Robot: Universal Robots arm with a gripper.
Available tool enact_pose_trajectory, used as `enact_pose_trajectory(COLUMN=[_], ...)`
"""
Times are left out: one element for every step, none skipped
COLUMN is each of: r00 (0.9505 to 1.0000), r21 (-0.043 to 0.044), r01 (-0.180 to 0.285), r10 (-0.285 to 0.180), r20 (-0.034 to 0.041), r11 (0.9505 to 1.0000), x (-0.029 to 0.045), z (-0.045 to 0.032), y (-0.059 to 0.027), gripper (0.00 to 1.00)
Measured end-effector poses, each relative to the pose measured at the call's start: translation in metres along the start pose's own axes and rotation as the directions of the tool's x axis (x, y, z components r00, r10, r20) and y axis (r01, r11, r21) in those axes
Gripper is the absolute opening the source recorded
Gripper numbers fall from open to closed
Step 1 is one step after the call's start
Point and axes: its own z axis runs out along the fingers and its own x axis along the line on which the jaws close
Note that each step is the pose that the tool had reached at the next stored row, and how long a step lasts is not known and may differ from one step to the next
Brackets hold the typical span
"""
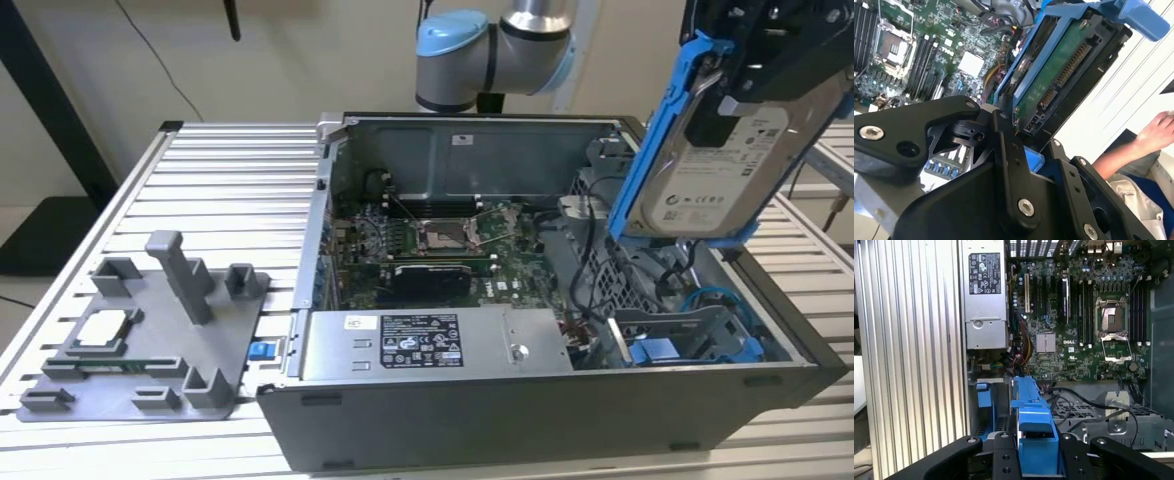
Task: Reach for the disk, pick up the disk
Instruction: 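Pick up the disk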
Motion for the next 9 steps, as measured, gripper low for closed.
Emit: enact_pose_trajectory(r00=[1.0, 1.0, 1.0, 1.0, 1.0, 1.0, 1.0, 1.0, 1.0], r21=[0.0, 0.0, 0.0, 0.0, 0.0, 0.0, 0.0, 0.0, 0.0], r01=[0.0, 0.0, 0.0, 0.0, 0.0, 0.0, 0.0, 0.0, 0.0], r10=[0.0, 0.0, 0.0, 0.0, 0.0, 0.0, 0.0, 0.0, 0.0], r20=[0.0, -0.0001, -0.0002, -0.0002, -0.0001, 0.0, 0.0, 0.0, -0.0003], r11=[1.0, 1.0, 1.0, 1.0, 1.0, 1.0, 1.0, 1.0, 1.0], x=[0.0016, 0.0028, 0.004, 0.0056, 0.0068, 0.0076, 0.0084, 0.0096, 0.0117], z=[0.0019, 0.0037, 0.0054, 0.0072, 0.0091, 0.0109, 0.0127, 0.0145, 0.0162], y=[-0.0004, -0.001, -0.0018, -0.0028, -0.0039, -0.005, -0.0062, -0.0073, -0.0085], gripper=[0.0, 0.0, 0.0, 0.0, 0.0, 0.0, 0.0, 0.0, 0.0])
